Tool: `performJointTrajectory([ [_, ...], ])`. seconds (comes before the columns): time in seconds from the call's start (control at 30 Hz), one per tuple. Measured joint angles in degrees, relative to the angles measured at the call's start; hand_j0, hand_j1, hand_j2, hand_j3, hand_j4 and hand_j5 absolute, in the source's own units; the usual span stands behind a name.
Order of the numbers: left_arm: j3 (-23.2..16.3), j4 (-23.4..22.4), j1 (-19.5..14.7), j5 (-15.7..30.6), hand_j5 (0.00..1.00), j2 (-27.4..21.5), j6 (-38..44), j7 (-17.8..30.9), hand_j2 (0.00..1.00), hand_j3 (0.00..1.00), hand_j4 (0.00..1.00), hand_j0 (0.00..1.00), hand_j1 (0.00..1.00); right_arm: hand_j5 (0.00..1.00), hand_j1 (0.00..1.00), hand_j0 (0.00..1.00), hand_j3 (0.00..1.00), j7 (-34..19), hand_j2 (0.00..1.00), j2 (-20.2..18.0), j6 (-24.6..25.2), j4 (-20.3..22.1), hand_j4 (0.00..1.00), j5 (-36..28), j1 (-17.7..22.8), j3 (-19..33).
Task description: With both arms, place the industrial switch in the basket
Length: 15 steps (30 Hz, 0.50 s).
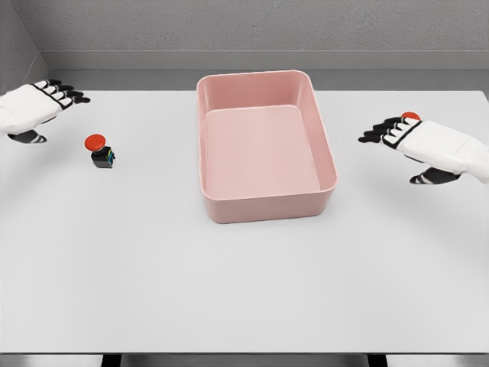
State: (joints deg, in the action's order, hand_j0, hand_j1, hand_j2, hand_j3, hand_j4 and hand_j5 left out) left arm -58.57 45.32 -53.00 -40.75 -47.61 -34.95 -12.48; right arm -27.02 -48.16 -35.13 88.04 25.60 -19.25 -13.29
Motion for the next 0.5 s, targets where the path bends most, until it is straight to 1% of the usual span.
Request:
performJointTrajectory([
  [0.1,-0.06,0.11,-0.26,-0.14,1.0,0.12,0.0,0.04,1.0,1.0,1.0,1.0,1.0,1.0,1.0,1.0,1.0,-0.03,1.0,0.04,0.0,-1.54,1.0,0.36,-0.44,-0.02],
  [0.17,-0.31,0.21,-0.35,-0.21,1.0,0.2,0.0,0.03,1.0,1.0,1.0,1.0,1.0,1.0,1.0,1.0,1.0,0.06,1.0,0.0,0.03,-3.15,1.0,0.91,-3.16,0.06],
  [0.23,-0.55,0.71,-0.18,-0.32,1.0,0.29,0.0,0.03,1.0,1.0,1.0,1.0,1.0,1.0,1.0,1.0,1.0,0.07,1.0,-0.15,0.03,-4.8,1.0,2.28,-4.83,-0.04],
  [0.27,-1.26,0.98,-0.88,-0.31,1.0,0.34,-0.01,0.01,1.0,1.0,1.0,1.0,1.0,1.0,1.0,1.0,1.0,0.05,1.0,-0.25,0.06,-5.48,1.0,3.85,-6.76,-0.42],
  [0.3,-2.3,1.2,-2.28,-0.29,1.0,0.4,-0.01,-0.01,1.0,1.0,1.0,1.0,1.0,1.0,1.0,1.0,1.0,0.09,1.0,-0.32,0.06,-6.08,1.0,5.69,-9.05,-1.6],
  [0.33,-3.37,1.38,-3.25,-0.32,1.0,0.44,-0.01,-0.03,1.0,1.0,1.0,1.0,1.0,1.0,1.0,1.0,1.0,0.17,1.0,-0.28,0.07,-7.04,1.0,7.18,-10.28,-2.74],
  [0.43,-5.99,1.74,-3.6,-0.39,1.0,0.64,-0.01,-0.09,1.0,1.0,1.0,1.0,1.0,1.0,1.0,1.0,1.0,0.04,1.0,-0.05,0.03,-10.16,1.0,10.14,-12.39,-4.86],
  [0.47,-7.04,1.89,-4.66,-0.39,1.0,0.69,-0.01,-0.1,1.0,1.0,1.0,1.0,1.0,1.0,1.0,1.0,1.0,-0.08,1.0,-0.01,0.03,-10.95,1.0,11.09,-13.01,-5.42],
  [0.5,-8.21,2.02,-5.0,-0.34,1.0,0.72,-0.01,-0.12,1.0,1.0,1.0,1.0,1.0,1.0,1.0,1.0,1.0,-0.18,1.0,0.24,0.02,-11.91,1.0,11.82,-14.41,-5.91],
])
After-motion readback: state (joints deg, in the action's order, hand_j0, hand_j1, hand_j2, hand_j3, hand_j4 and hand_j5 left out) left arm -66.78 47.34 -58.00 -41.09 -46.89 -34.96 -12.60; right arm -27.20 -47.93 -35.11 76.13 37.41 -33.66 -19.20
